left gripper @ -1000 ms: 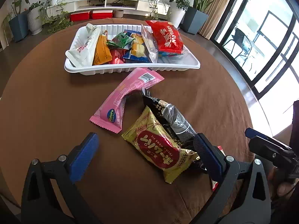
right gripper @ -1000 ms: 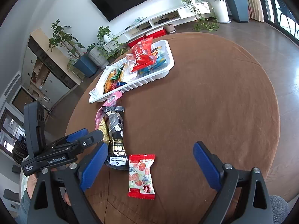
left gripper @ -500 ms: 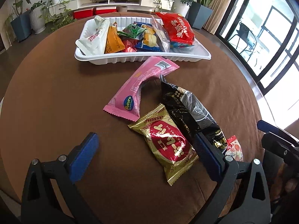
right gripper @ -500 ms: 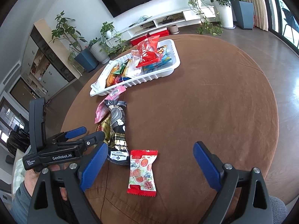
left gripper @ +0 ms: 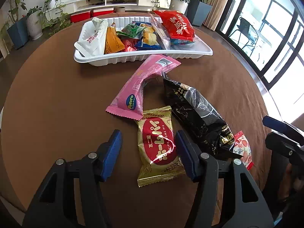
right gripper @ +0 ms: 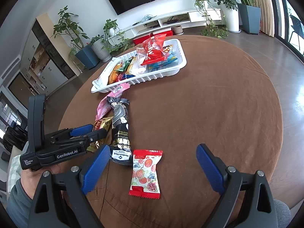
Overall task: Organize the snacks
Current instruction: 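Move both tools back toward the gold packet and remaining snacks, then grasp the gold Home Pie packet with the left tool while the right tool grasps the black packet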
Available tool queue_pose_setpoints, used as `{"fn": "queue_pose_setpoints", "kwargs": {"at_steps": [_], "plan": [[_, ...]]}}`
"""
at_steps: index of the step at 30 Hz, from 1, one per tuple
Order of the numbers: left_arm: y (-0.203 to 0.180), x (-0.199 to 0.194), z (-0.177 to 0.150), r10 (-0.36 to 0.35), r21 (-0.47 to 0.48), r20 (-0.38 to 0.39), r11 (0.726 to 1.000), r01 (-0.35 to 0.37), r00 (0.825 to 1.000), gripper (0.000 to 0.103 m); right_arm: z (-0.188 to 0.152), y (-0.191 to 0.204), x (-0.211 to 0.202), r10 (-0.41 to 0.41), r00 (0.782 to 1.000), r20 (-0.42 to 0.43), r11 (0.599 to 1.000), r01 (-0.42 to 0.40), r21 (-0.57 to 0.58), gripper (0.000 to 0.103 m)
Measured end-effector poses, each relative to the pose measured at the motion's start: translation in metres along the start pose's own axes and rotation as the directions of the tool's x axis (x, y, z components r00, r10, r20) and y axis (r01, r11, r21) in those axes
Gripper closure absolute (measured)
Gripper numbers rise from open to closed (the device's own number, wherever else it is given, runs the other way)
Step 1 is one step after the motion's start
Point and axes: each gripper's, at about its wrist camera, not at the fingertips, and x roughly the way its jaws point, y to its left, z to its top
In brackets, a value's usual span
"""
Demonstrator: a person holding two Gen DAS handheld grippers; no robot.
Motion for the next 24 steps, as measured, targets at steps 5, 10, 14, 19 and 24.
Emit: {"fn": "queue_pose_setpoints", "kwargs": {"at_steps": [5, 10, 14, 19, 24], "plan": [[-0.007, 0.004, 0.001, 0.020, 0.047, -0.013, 0.999, -0.020, 1.000, 0.046, -0.001, 0.003, 0.002, -0.003, 1.000, -0.005, 1.000, 0.003, -0.015, 0.009], [-0.012, 0.005, -0.001, 0.023, 0.088, -0.023, 0.996, -0.021, 0.999, 0.050, -0.002, 0.006, 0.002, -0.011, 1.000, -0.005, 1.000, 0.011, -0.021, 0.009], [-0.012, 0.004, -0.001, 0.016, 0.105, -0.032, 0.994, -0.013, 0.999, 0.069, -0.002, 0.008, 0.004, -0.015, 1.000, -0.010, 0.999, 0.015, -0.031, 0.010], [-0.010, 0.003, -0.001, 0.010, 0.109, -0.033, 0.994, -0.007, 0.999, 0.073, -0.002, 0.015, 0.006, -0.022, 1.000, -0.021, 0.998, 0.021, -0.053, 0.014], [-0.009, 0.001, -0.005, 0.004, 0.115, -0.038, 0.993, 0.000, 0.999, 0.073, -0.001, 0.022, 0.009, -0.030, 0.999, -0.025, 0.997, 0.028, -0.073, 0.014]]}}
